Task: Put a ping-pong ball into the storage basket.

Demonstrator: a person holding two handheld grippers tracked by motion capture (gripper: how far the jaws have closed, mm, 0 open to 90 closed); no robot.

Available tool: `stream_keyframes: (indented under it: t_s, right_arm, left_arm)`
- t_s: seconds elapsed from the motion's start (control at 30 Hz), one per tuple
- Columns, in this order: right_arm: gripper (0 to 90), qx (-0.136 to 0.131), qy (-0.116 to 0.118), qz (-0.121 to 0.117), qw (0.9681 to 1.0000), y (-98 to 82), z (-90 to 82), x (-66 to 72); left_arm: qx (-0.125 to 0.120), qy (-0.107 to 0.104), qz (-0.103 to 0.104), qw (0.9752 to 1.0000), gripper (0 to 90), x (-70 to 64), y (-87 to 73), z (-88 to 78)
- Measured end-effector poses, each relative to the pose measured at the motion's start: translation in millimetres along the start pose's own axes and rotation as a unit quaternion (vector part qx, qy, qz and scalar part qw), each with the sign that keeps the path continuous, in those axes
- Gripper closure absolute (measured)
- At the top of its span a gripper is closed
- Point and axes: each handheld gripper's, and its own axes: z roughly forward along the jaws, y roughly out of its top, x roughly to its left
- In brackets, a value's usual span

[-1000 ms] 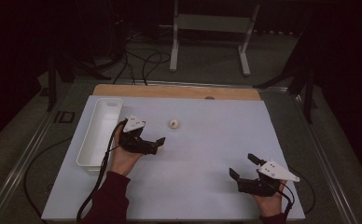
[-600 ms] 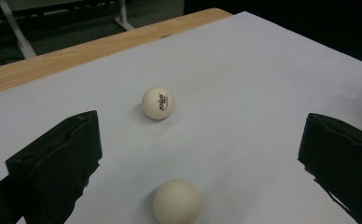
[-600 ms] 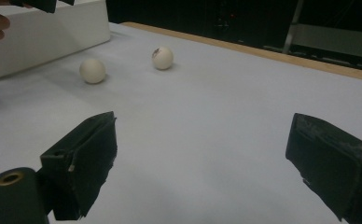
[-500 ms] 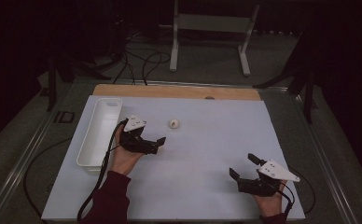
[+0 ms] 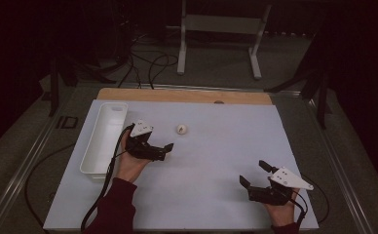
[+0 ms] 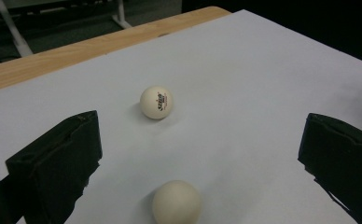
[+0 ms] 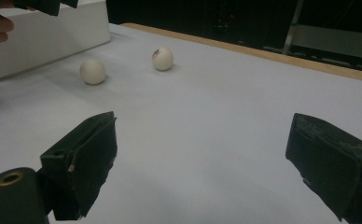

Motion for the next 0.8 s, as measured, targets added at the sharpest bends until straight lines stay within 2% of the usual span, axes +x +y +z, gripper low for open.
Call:
stream_keyframes:
  t_s: [0.47,0.8]
  right_arm:
    - [8.5,0.000,0.001,0.000,1.0000,0.0,0.2,0.2]
    - [8.5,0.000,0.001,-0.001,1.0000,-0.1,0.8,0.5]
  left_arm:
    - [0.021,-0.004,-0.003,0.9998,0.2,2.5,-2.6,8.2]
    - [0.043,-0.007,0.002,0.9991,0.2,3.2,-5.6,14.2]
